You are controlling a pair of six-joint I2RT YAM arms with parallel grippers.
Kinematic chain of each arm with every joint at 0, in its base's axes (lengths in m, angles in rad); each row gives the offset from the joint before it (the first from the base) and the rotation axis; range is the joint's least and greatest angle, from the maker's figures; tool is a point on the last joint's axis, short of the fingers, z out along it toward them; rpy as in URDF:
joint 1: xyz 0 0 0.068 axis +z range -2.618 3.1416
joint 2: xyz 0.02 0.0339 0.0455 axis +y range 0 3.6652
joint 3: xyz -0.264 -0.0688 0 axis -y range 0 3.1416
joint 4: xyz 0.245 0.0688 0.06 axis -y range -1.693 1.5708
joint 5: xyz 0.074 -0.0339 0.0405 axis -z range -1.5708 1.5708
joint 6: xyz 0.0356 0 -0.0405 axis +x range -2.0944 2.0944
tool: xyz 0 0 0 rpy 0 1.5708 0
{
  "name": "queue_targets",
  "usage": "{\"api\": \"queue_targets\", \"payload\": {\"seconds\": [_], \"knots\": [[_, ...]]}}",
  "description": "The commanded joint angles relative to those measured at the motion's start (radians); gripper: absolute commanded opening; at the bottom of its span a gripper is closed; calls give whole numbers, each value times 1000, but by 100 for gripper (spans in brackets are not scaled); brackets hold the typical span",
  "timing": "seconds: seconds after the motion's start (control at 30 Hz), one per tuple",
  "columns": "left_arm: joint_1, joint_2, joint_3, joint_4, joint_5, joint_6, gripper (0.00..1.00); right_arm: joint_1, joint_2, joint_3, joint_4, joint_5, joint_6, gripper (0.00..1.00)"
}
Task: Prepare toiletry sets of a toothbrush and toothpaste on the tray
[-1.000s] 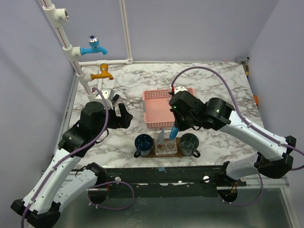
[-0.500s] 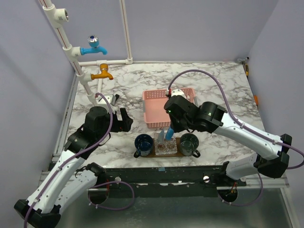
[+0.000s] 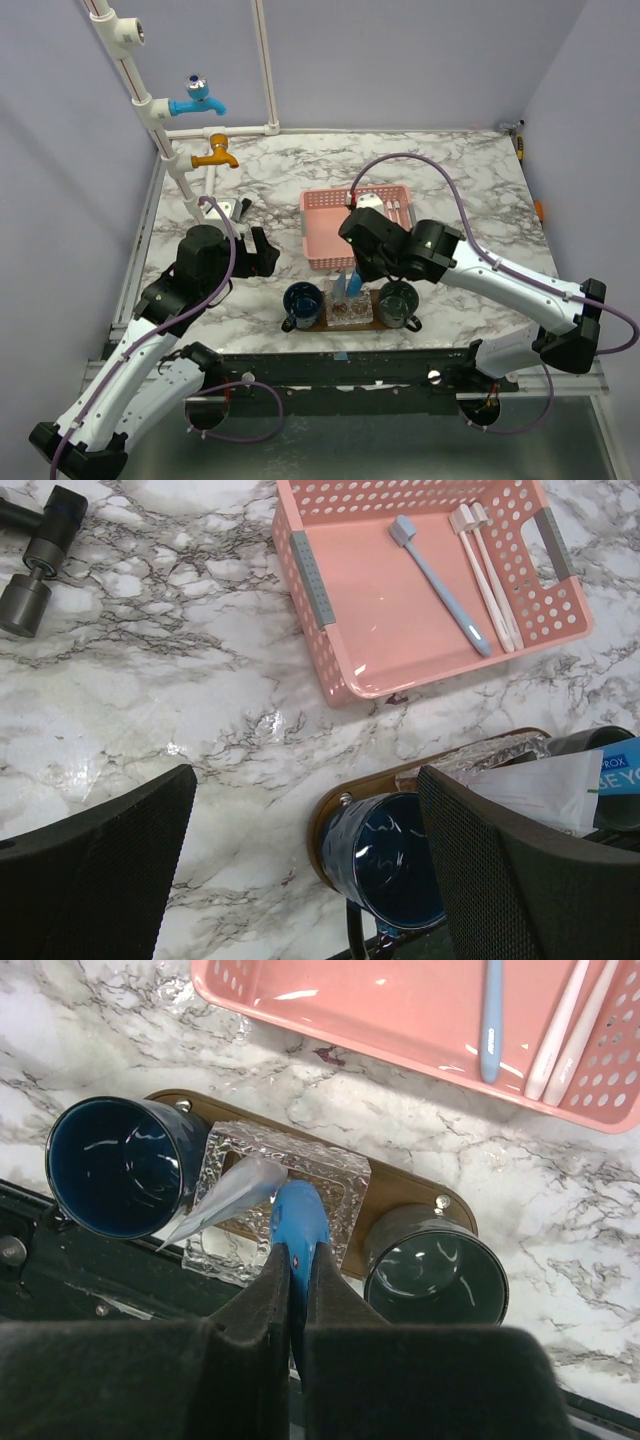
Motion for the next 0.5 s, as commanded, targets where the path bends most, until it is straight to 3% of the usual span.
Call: {"api": "queue_targets", "payload": {"seconds": [0.0,0.47], "knots": [[8,-15,-12,14,-26,18,91,9,5,-38,71,35,27,0],[8,-27,-15,14,-32,18,91,9,5,-150,155,62,59,0]]}}
